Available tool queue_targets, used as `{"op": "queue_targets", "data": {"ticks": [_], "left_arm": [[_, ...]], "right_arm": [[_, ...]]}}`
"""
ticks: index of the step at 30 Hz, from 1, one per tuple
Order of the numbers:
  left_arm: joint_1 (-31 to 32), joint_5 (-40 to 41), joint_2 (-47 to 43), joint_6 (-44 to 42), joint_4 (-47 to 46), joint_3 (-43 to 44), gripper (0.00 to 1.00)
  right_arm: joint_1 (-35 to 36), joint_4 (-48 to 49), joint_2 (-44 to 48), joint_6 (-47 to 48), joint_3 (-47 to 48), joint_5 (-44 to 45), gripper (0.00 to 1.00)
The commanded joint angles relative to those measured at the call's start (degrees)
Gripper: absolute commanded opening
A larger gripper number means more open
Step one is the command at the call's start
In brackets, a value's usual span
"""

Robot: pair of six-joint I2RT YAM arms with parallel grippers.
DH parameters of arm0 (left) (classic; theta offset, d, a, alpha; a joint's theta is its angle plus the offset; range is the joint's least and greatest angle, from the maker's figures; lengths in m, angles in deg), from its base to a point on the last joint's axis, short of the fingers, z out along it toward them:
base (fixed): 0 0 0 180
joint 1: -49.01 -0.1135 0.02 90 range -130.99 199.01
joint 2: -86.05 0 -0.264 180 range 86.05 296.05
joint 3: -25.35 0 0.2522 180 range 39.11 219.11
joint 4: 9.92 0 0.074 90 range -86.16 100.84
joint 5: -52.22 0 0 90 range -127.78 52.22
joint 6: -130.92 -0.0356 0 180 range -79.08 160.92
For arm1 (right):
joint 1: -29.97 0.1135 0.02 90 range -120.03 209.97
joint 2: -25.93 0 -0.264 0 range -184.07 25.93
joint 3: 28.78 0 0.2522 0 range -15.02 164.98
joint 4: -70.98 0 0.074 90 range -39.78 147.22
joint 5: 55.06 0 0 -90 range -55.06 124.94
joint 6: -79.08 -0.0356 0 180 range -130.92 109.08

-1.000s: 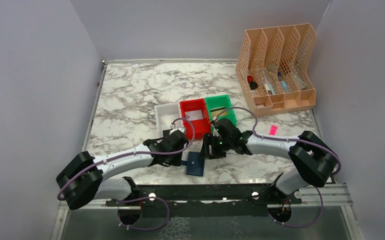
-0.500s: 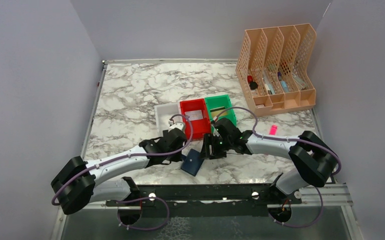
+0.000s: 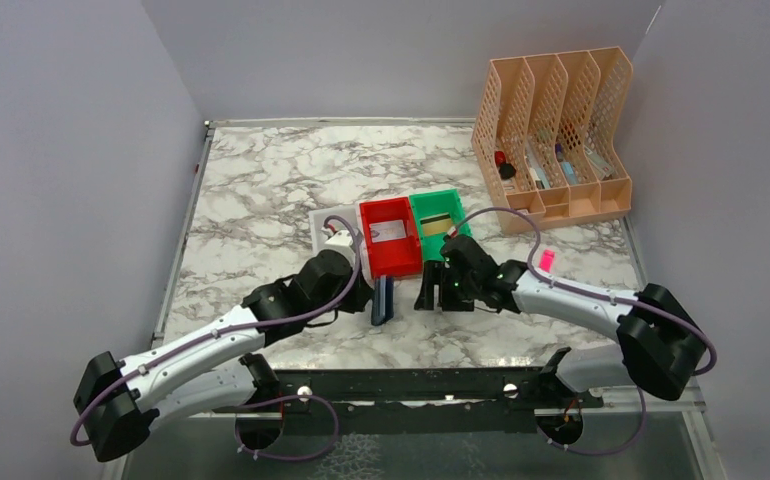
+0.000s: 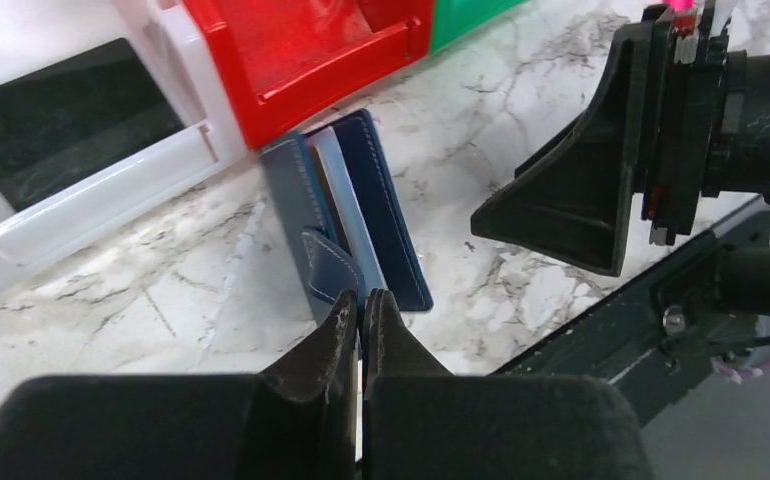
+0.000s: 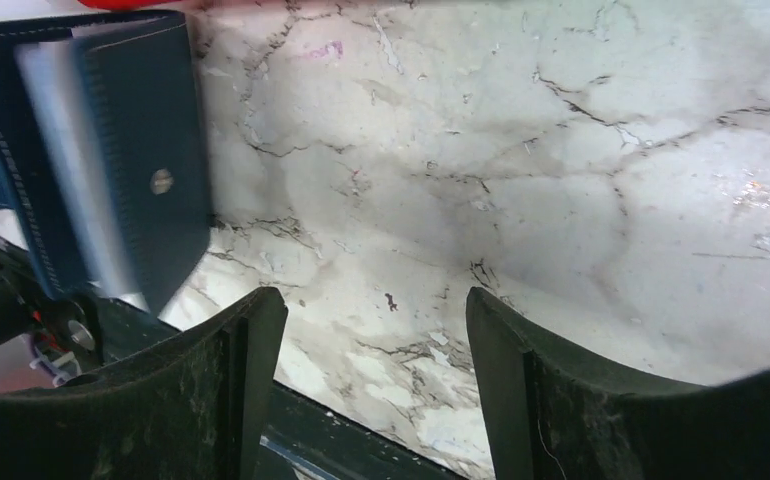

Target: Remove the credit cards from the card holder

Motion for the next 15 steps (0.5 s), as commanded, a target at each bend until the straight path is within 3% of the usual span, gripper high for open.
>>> {"op": "queue_targets", "data": {"ticks": [1,8,15], "left_arm": [[0.7,-7.3,2.3,-1.5,-2.7,2.8,0.0],[5.4,-7.7,7.5,-2.0,-5.5,5.2,0.0],[5.6,2.8,3.9,3.3,-1.1,2.8,0.0]], "right_arm": [[0.0,-4.3,4.2,-2.2,0.0,6.1,0.73],[0.0,0.6,7.8,-4.6,-3.9,2.7,0.73],[0.0,4.8,5.1,-6.1,-6.1,-2.0,0.68]]}}
